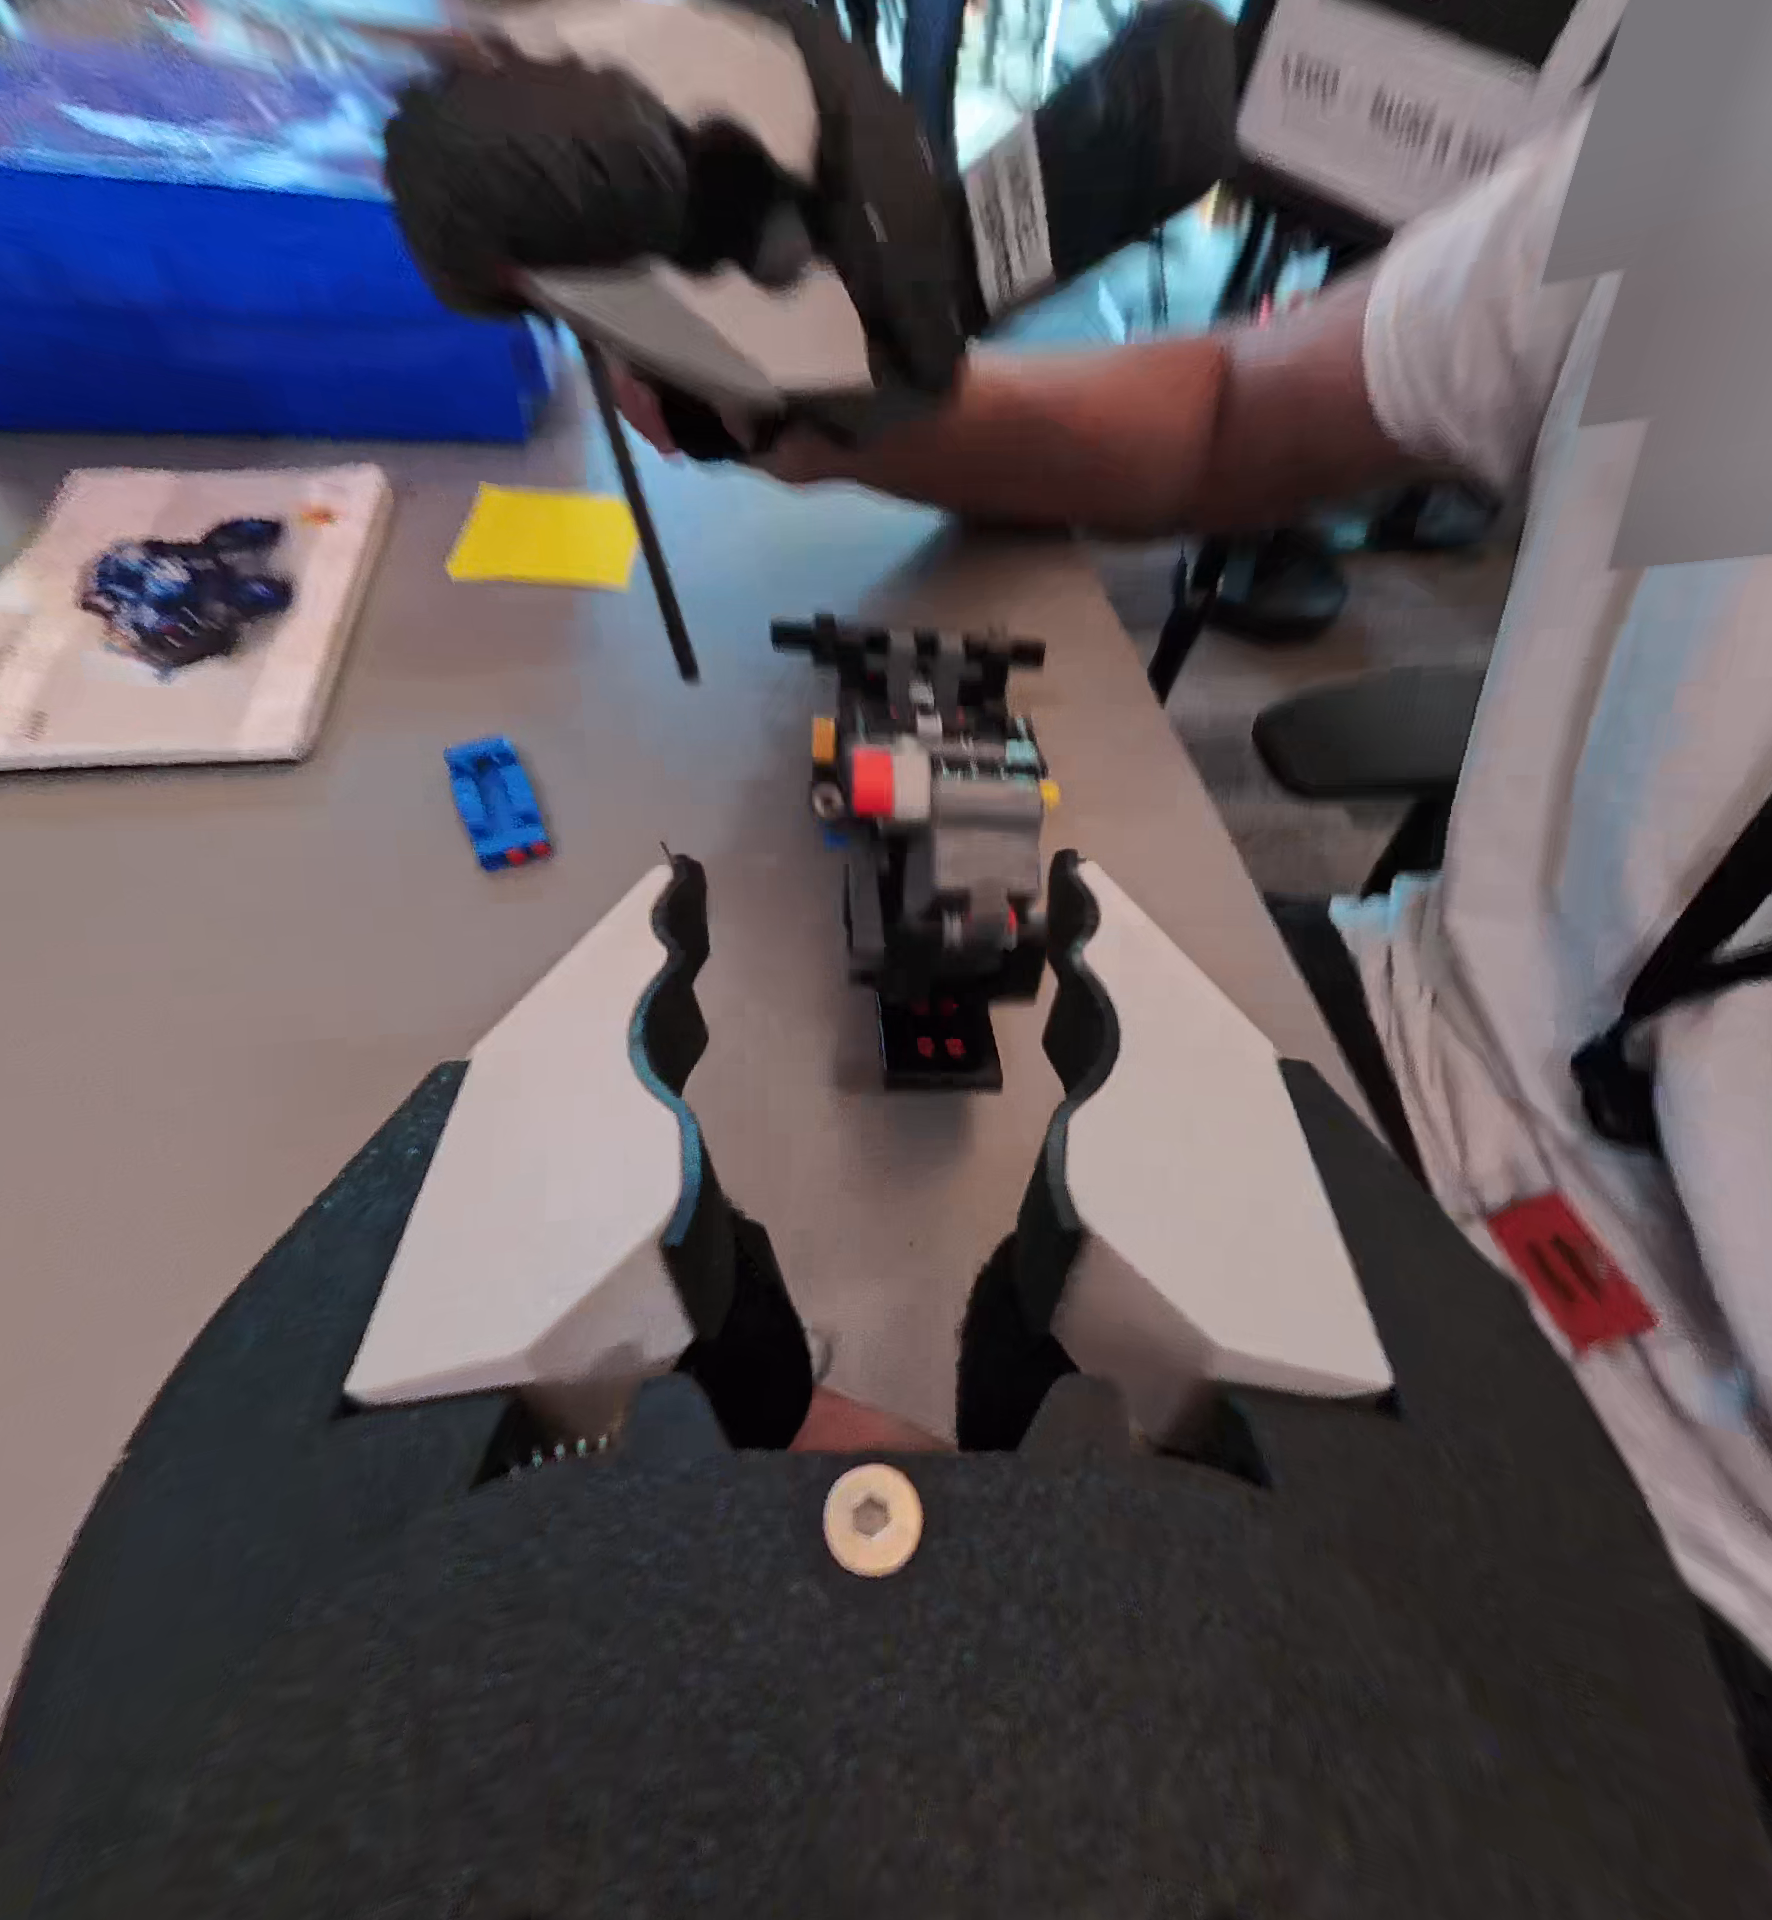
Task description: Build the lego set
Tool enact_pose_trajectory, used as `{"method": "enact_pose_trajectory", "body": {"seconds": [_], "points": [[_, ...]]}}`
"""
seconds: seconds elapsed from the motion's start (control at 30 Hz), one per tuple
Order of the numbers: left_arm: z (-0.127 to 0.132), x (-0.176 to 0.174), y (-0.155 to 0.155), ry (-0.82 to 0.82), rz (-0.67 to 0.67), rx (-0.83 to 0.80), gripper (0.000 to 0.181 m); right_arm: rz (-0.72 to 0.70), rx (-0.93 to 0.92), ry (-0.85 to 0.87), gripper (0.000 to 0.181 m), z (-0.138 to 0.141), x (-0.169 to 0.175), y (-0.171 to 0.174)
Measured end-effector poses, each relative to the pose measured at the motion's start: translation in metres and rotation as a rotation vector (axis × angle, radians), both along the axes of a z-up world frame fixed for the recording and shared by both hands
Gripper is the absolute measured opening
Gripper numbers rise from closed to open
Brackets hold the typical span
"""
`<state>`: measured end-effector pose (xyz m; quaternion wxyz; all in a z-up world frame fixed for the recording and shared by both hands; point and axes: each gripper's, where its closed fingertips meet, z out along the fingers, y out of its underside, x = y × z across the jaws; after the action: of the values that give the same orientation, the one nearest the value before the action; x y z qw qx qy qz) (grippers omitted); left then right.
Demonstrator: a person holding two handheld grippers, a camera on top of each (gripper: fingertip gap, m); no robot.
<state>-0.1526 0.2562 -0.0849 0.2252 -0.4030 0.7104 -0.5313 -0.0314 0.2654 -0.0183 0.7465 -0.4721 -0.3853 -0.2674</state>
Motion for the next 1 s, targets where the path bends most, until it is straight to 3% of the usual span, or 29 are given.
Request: {"method": "enact_pose_trajectory", "body": {"seconds": [0.07,0.13,0.27,0.4,0.5,0.73,0.83,0.87,1.0], "points": [[0.025,0.018,0.012,-0.083,0.107,-0.065,0.058,0.012,0.047,0.014,0.024,0.007,-0.010,-0.004],[0.034,0.034,0.011,-0.118,0.150,-0.036,0.054,0.032,0.050,0.041,0.024,0.011,-0.018,-0.005],[0.016,0.056,-0.018,-0.026,0.085,0.137,0.050,0.062,0.031,0.117,0.023,0.018,-0.022,-0.004],[0.026,0.089,-0.015,-0.052,0.188,0.155,0.021,0.120,-0.003,0.149,0.024,0.014,-0.022,-0.007],[0.021,0.099,-0.025,-0.047,0.149,0.178,0.011,0.134,-0.031,0.256,0.024,0.018,-0.011,-0.004],[0.012,0.118,-0.009,0.069,0.251,-0.022,0.005,0.090,-0.204,0.403,0.025,0.000,0.013,0.020],[0.001,0.118,-0.012,0.083,0.220,0.002,0.005,0.090,-0.272,0.390,0.042,-0.012,0.006,0.027],[-0.002,0.118,-0.013,0.088,0.225,0.018,0.005,0.049,-0.264,0.394,0.031,-0.013,0.010,0.031],[-0.004,0.119,-0.014,0.089,0.242,0.023,0.006,0.067,-0.294,0.408,0.029,-0.016,0.012,0.032]]}}
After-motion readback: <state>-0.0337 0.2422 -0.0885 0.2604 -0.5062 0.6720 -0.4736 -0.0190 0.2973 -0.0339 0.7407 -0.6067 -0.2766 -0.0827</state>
